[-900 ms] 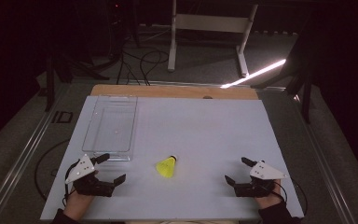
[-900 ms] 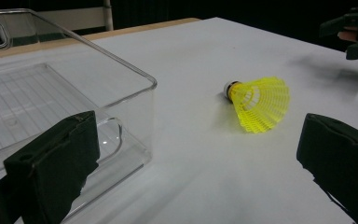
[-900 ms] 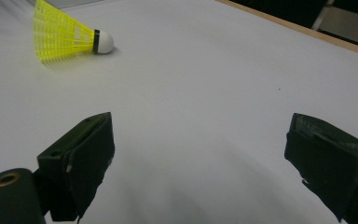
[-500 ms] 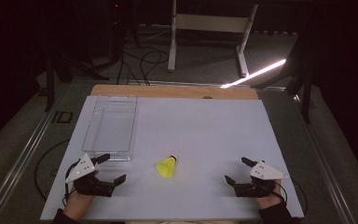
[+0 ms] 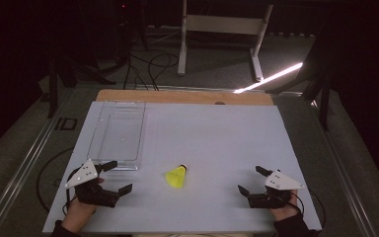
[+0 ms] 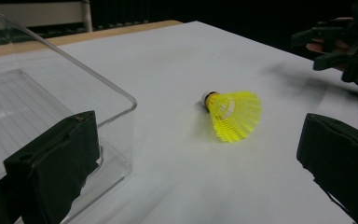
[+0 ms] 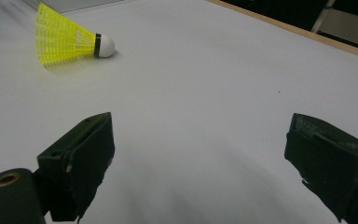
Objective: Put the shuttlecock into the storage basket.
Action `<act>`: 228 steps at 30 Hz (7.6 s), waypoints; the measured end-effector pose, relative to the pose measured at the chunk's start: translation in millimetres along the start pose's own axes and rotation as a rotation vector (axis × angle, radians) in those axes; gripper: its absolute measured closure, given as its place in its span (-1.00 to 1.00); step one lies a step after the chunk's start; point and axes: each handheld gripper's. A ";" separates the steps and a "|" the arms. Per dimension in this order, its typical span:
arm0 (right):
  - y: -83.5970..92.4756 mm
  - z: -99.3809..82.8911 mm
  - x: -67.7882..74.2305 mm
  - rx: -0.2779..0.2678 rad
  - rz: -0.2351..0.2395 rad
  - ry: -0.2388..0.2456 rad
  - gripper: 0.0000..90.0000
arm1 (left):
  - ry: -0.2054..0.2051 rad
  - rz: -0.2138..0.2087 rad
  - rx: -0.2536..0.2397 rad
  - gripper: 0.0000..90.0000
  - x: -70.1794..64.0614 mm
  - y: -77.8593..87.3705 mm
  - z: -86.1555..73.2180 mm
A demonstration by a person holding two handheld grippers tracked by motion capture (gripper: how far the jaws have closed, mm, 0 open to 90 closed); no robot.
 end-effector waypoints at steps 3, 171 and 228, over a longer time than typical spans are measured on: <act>-0.4 0.5 1.4 0.003 0.002 0.010 -0.82 | -0.003 -0.034 0.022 -1.00 0.5 5.1 12.8; -3.1 0.2 2.1 0.014 0.050 0.011 -0.82 | -0.385 -0.027 0.932 -0.04 -49.9 -173.5 88.2; -3.8 0.2 2.8 0.020 0.058 0.010 -0.82 | -0.378 0.055 0.963 1.00 -55.4 -175.9 118.4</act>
Point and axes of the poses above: each handheld gripper's, and its own axes: y roughly backward along the jaws, z roughly out of its top, x roughly to its left, and after that the axes turned 4 degrees about x, right-handed
